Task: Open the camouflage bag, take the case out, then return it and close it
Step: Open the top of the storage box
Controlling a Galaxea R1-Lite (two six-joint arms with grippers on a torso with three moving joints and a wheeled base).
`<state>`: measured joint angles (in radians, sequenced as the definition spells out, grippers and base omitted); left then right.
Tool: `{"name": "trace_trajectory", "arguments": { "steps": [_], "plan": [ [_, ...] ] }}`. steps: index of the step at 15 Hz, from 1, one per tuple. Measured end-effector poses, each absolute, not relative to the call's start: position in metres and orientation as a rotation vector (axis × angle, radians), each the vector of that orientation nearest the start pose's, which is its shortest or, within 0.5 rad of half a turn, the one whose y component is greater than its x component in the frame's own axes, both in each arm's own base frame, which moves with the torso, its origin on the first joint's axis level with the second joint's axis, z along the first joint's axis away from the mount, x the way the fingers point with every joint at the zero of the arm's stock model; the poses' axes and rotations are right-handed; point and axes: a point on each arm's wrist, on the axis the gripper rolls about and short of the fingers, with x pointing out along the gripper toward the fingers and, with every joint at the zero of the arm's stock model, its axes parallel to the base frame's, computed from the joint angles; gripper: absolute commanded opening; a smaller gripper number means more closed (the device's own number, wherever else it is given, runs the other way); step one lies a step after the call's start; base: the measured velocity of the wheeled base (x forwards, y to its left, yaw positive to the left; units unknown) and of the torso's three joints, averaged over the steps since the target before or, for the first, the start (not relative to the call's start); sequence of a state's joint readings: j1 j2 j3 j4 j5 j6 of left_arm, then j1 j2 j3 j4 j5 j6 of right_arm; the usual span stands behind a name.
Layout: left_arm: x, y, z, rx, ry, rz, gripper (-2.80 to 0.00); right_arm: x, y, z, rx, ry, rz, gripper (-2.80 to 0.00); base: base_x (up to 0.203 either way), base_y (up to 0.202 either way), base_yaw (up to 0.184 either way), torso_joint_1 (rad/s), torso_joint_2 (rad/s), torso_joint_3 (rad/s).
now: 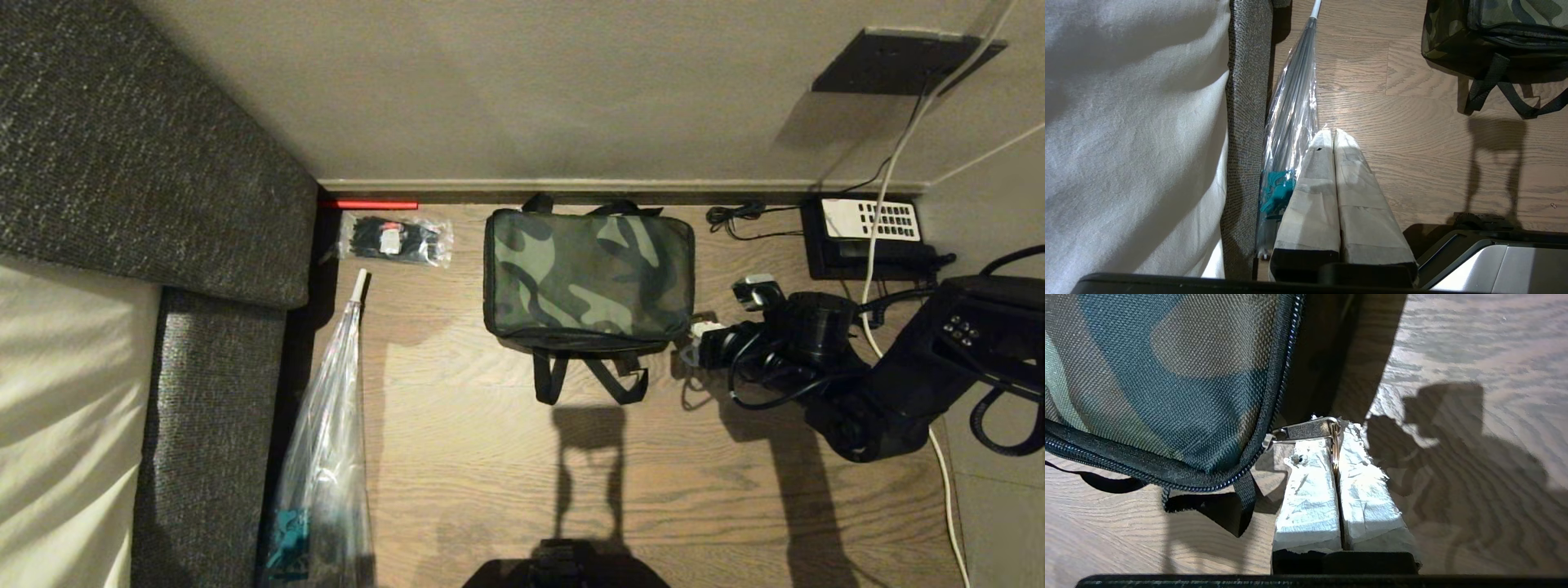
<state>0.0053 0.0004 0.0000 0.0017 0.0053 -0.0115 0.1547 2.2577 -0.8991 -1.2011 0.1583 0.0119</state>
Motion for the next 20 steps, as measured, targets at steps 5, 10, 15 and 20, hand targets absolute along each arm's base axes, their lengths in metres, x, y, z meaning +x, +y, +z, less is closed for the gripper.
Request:
{"name": "trace_trajectory", "arguments": {
  "steps": [5,10,15,20],
  "plan": [
    [-0.023,0.0,0.075,-0.012,0.002,0.011,-2.8,0.402,0.061,0.064,0.034,0.14,0.379,-2.8,0.0,0.0,0.0,0.0,0.0,0.0],
    [-0.023,0.0,0.075,-0.011,0.002,0.011,-2.8,0.407,0.055,0.067,0.04,0.12,0.414,-2.8,0.0,0.0,0.0,0.0,0.0,0.0],
    [-0.023,0.0,0.075,-0.011,0.001,0.01,-2.8,0.417,0.045,0.066,0.033,0.102,0.393,-2.8,0.0,0.0,0.0,0.0,0.0,0.0],
    [-0.023,0.0,0.075,-0.011,0.002,0.011,-2.8,0.429,0.044,0.067,0.03,0.062,0.385,-2.8,0.0,0.0,0.0,0.0,0.0,0.0]
  ]
}}
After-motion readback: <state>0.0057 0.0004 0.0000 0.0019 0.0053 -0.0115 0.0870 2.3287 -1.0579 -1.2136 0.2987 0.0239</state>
